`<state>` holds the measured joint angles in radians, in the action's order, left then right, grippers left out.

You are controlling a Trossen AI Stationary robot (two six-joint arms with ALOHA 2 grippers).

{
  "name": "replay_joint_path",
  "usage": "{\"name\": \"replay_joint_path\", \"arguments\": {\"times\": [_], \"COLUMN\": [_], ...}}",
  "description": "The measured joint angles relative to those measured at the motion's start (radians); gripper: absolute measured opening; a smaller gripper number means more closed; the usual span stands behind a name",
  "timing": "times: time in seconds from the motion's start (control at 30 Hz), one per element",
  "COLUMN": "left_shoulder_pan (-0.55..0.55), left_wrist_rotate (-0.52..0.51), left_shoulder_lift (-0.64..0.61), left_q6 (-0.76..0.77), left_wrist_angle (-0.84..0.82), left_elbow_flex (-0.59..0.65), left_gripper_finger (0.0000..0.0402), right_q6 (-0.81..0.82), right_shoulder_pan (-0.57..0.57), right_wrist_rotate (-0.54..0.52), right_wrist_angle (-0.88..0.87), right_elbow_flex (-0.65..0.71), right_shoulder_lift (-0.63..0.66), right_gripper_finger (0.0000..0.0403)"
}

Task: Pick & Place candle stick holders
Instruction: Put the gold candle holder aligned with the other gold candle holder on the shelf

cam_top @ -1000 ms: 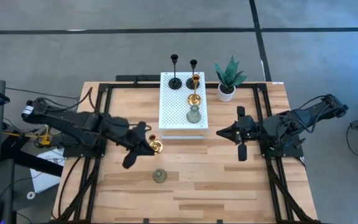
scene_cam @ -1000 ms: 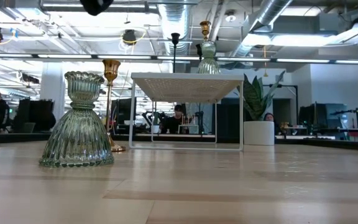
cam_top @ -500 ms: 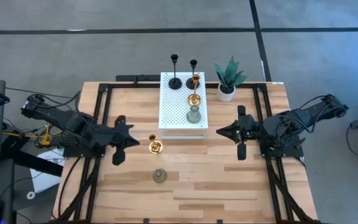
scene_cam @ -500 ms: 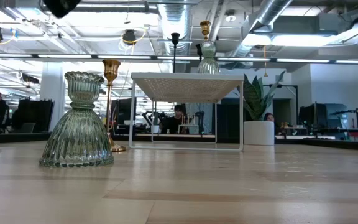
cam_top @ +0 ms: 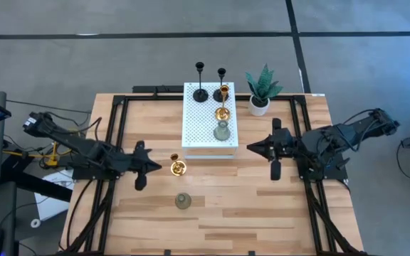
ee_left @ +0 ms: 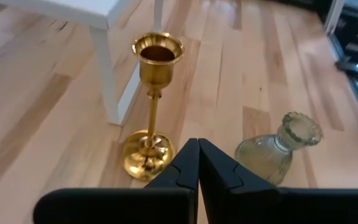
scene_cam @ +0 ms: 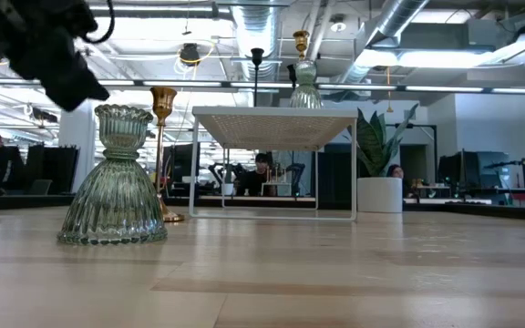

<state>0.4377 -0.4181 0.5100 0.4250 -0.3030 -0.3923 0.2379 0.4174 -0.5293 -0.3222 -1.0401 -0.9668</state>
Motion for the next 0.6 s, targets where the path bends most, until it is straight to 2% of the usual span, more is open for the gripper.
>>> {"name": "replay_joint_path", "arguments": {"times": [0.17,0.27,0.43,0.6], "left_shoulder_pan": [-0.001,-0.002,-0.002,-0.002], "left_wrist_rotate": [-0.006,-0.045,-0.105,-0.146], "left_shoulder_lift": [-0.091,-0.134,-0.156,-0.134], "left_q6": [-0.031,-0.052,-0.054,-0.078], "left_wrist_angle": [0.144,0.244,0.515,0.543], "left_elbow_flex": [0.152,0.242,0.375,0.387], "left_gripper_finger": [0.0004,0.0005,0.0004,0.001], "right_q6": [0.0,0.0,0.0,0.0], "right_shoulder_pan": [-0.034,-0.056,-0.082,-0.096], "right_wrist_rotate": [0.0,0.0,0.003,0.004], "right_wrist_angle": [0.027,0.026,0.026,0.026], "right_elbow_flex": [0.0,0.0,0.0,0.0], "right_shoulder_lift": [0.0,0.0,0.0,0.0], "right_gripper_finger": [0.0,0.0,0.0,0.0]}}
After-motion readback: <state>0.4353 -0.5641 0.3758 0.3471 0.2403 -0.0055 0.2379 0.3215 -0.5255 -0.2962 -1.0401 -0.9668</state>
